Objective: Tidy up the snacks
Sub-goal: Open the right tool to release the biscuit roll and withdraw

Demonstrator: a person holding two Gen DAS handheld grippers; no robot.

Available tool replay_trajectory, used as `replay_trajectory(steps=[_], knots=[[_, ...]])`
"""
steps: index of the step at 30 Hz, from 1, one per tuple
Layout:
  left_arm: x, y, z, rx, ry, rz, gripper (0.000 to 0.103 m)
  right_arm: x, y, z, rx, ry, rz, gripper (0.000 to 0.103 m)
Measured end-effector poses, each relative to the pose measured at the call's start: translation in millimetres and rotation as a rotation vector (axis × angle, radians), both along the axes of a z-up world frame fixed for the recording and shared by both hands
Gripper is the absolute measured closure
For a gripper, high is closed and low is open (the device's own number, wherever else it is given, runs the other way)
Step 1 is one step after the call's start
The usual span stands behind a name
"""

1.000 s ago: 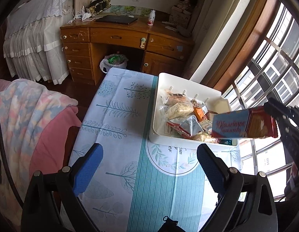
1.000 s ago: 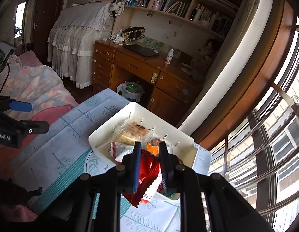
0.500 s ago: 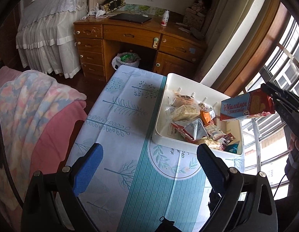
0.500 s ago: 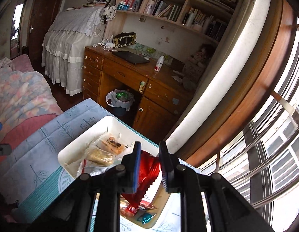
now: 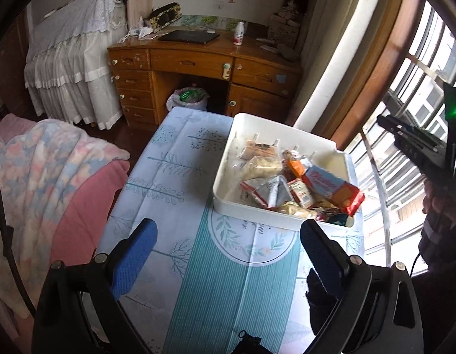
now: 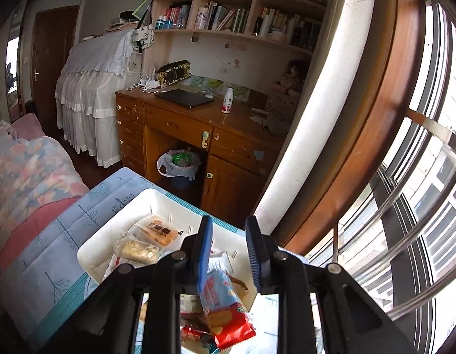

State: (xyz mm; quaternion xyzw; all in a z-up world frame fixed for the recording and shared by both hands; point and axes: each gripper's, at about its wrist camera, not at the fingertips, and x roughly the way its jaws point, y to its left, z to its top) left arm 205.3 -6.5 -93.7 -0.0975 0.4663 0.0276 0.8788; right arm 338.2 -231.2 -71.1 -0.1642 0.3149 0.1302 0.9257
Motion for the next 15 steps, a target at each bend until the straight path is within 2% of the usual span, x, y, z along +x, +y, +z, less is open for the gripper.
replay_trajectory(steps=[4,5,7,11,15], knots=[[-2,-7,15,-0.004,-0.045,-0.077,0.006,-21,0,2,0.018,0.036,-0.028,0.079],[-3,-7,18,-0.008,-0.054,-0.096,0.006,-29,1,2,0.016,0.046,-0.038,0.077],[-6,-8,24,-0.008,-0.069,-0.142,0.006,-45,6,3,-0.007,0.061,-0.059,0.067],[-11,-5,28,0.004,-0.083,-0.215,0.006,-83,17,7,-0.014,0.092,-0.095,0.066],[-21,6,25,-0.004,-0.085,-0.272,0.006,-122,34,5,0.001,0.130,-0.158,0.052]])
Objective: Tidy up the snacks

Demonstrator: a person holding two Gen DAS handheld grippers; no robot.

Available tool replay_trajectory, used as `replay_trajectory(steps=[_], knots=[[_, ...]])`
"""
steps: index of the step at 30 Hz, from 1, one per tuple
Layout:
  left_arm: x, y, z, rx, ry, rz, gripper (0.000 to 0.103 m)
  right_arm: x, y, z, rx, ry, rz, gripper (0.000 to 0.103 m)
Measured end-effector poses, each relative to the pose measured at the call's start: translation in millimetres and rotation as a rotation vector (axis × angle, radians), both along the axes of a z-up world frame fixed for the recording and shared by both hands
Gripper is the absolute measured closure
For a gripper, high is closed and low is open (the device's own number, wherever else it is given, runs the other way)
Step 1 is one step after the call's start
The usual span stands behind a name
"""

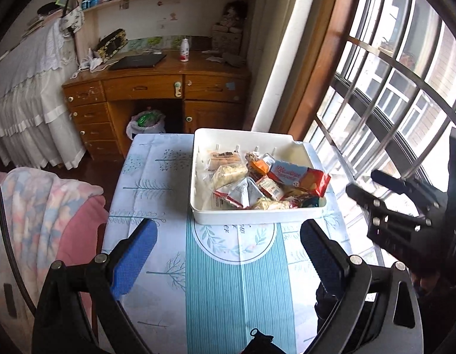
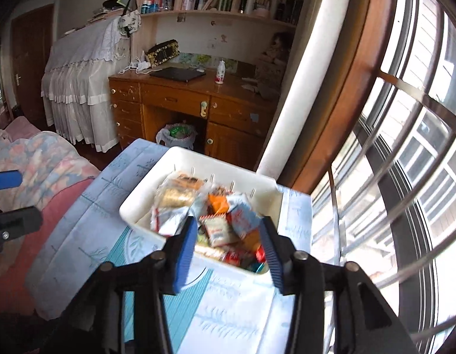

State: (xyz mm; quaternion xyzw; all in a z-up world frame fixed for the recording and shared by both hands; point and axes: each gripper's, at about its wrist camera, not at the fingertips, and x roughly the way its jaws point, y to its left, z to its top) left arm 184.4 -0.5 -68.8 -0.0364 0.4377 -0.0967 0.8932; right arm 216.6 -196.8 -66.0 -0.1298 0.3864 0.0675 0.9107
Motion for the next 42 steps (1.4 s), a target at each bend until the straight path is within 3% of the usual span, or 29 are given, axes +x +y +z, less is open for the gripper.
replay_trajectory(steps=[5,9,15,18,20,22,31,33,37,42], knots=[[-17,20,-15,-0.037,0.049,-0.051,0.006,-45,22,-18,0.049,0.086,-0.086,0.050],[-30,25,-19,-0.018,0.076,-0.097,0.006,-82,25,-36,0.172,0.215,-0.151,0.050],[-51,24,-5,-0.008,0.091,-0.134,0.006,-121,18,-55,0.329,0.360,-0.311,0.049],[-59,21,11,-0.004,0.061,-0.113,0.006,-129,21,-55,0.403,0.398,-0.322,0.049],[-63,20,17,-0.016,0.041,-0.096,0.006,-132,24,-44,0.390,0.378,-0.295,0.044],[-67,17,19,-0.013,0.044,-0.078,0.006,-135,27,-30,0.367,0.340,-0.266,0.026],[-97,-8,31,0.049,-0.042,-0.021,0.006,-160,16,4,0.294,0.274,-0.309,0.025],[-99,-11,31,0.064,-0.043,0.002,0.001,-164,13,6,0.285,0.238,-0.325,0.025],[-104,-17,32,0.099,-0.058,0.032,0.001,-170,7,10,0.288,0.176,-0.340,0.003],[-105,-25,33,0.140,-0.069,0.045,0.001,-172,0,6,0.308,0.173,-0.333,0.000]])
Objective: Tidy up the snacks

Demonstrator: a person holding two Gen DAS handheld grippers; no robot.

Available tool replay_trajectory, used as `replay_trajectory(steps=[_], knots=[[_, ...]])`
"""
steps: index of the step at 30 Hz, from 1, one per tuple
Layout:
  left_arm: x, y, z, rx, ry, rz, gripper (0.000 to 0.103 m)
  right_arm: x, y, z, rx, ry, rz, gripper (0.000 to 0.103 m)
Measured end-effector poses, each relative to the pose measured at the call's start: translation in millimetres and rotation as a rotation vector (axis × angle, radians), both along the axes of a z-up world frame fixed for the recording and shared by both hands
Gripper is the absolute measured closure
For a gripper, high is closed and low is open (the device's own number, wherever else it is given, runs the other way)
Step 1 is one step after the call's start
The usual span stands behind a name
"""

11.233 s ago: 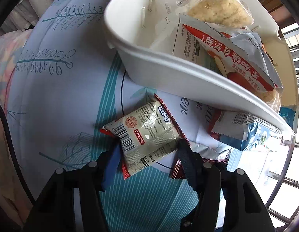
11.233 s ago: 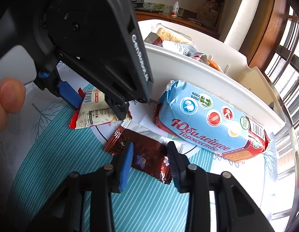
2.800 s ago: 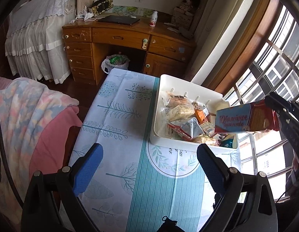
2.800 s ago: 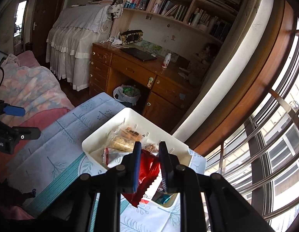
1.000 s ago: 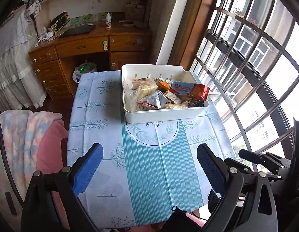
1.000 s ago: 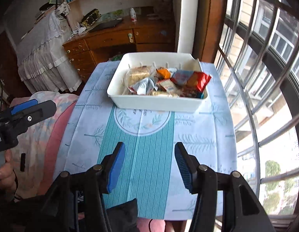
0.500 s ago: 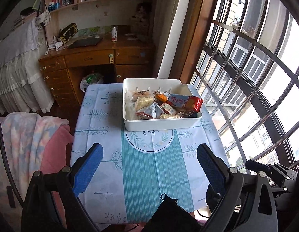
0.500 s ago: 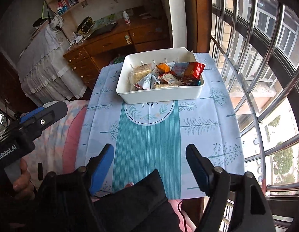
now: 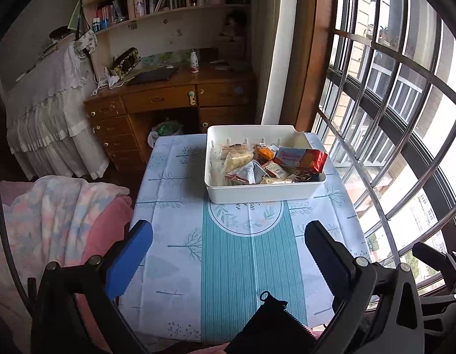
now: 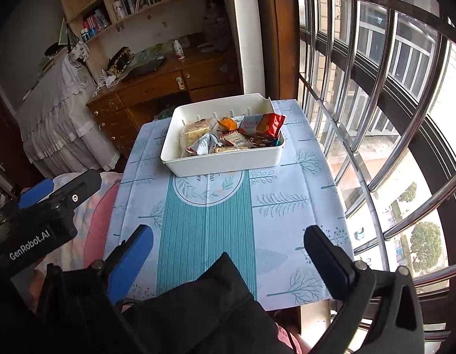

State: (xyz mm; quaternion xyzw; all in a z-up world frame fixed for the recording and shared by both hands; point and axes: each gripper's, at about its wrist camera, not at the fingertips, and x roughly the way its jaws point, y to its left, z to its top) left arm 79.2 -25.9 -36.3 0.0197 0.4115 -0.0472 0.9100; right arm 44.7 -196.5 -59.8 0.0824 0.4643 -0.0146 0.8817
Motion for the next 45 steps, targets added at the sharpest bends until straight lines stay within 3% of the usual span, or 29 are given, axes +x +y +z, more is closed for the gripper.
replay_trajectory(steps=[45], knots=[[21,-7,-5,0.033,0.014,-0.029,0.001,17,-4,-12,-0.004,0.047,-0.022,0.000]])
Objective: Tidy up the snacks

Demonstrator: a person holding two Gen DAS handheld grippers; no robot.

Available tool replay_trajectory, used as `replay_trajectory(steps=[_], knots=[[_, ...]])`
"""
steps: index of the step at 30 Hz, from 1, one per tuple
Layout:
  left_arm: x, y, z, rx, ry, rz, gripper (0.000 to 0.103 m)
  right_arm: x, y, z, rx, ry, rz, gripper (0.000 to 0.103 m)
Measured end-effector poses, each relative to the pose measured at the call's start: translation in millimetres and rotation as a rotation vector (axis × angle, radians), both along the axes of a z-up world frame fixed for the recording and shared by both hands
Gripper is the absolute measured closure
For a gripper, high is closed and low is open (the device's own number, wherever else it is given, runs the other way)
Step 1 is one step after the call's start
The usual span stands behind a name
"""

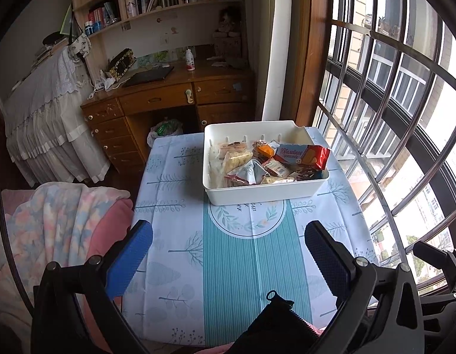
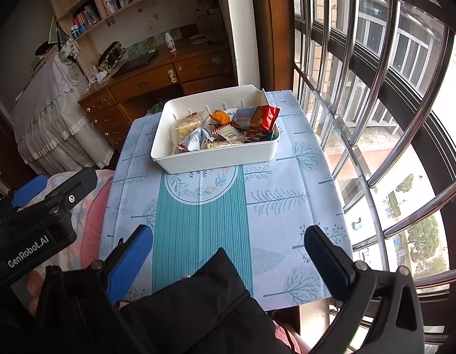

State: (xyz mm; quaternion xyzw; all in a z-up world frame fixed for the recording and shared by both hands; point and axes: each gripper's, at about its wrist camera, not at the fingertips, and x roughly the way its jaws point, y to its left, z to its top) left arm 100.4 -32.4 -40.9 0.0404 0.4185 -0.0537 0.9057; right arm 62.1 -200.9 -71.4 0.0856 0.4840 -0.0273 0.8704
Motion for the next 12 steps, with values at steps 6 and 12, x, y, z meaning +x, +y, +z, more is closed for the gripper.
replay_trajectory(steps=[6,12], knots=[[-1.6,1.3,-3.2,0.000,0.001,-0.001,0.001,-2.2,0.9,-4.7,0.000,0.007,0.000,0.000],[-4.7,1.4,-7.6,0.003,0.004,-0.003,0.001,-2.4,0.3,-4.8,0.001,0.008,-0.001,0.000]])
